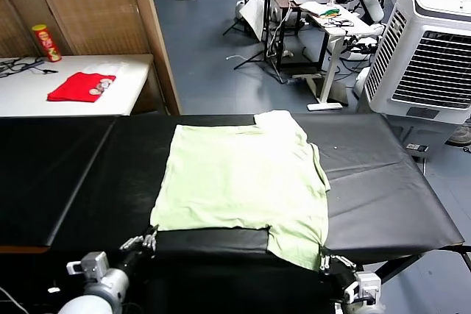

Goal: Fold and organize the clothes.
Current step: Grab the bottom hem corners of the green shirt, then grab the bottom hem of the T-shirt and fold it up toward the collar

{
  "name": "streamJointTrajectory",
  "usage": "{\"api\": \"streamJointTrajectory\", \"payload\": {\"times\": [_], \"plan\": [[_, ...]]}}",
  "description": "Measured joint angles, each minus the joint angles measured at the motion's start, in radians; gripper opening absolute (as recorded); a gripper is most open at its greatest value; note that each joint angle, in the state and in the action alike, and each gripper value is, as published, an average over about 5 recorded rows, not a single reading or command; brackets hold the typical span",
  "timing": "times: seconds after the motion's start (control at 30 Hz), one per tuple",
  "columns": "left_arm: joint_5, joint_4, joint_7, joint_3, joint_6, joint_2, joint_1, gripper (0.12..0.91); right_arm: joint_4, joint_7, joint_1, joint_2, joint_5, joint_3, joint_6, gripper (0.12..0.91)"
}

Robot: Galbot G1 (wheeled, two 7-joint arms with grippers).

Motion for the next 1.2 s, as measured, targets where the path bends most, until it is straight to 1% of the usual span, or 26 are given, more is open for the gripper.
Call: {"api": "streamJointTrajectory", "payload": {"times": [0.1,0.27,0.47,0.63,0.83,0.97,1.07,1.13,1.17,1.2], "plan": [[-0.001,-0.043,-0.004,-0.013,-0.012,0.011,0.047,0.127,0.020,-0.003,-0.001,-0.007,0.017,0.013,0.020,0.122],[-0.026,-0.093,-0.010,-0.015,-0.052,0.009,0.078,0.127,-0.016,-0.031,0.063,-0.029,0.062,0.017,0.116,0.122],[-0.034,-0.067,-0.010,-0.007,-0.110,-0.018,-0.002,0.127,-0.152,-0.044,0.220,-0.084,0.102,-0.009,0.233,0.122],[0.007,-0.009,-0.001,0.003,-0.140,-0.024,-0.090,0.127,-0.283,-0.051,0.382,-0.140,0.110,-0.050,0.301,0.122],[0.086,0.078,0.013,0.032,-0.155,-0.017,-0.187,0.127,-0.440,-0.055,0.536,-0.179,0.107,-0.104,0.332,0.122],[0.139,0.138,0.021,0.049,-0.167,-0.005,-0.240,0.127,-0.530,-0.056,0.619,-0.183,0.097,-0.145,0.335,0.122],[0.164,0.177,0.024,0.062,-0.171,0.002,-0.270,0.127,-0.581,-0.064,0.669,-0.179,0.096,-0.167,0.329,0.124],[0.175,0.199,0.024,0.069,-0.169,0.005,-0.287,0.127,-0.599,-0.076,0.689,-0.178,0.101,-0.174,0.315,0.154],[0.179,0.209,0.023,0.071,-0.166,0.006,-0.295,0.127,-0.602,-0.083,0.693,-0.179,0.103,-0.174,0.306,0.185],[0.182,0.217,0.023,0.073,-0.162,0.007,-0.301,0.127,-0.601,-0.090,0.693,-0.181,0.106,-0.173,0.297,0.234]]}}
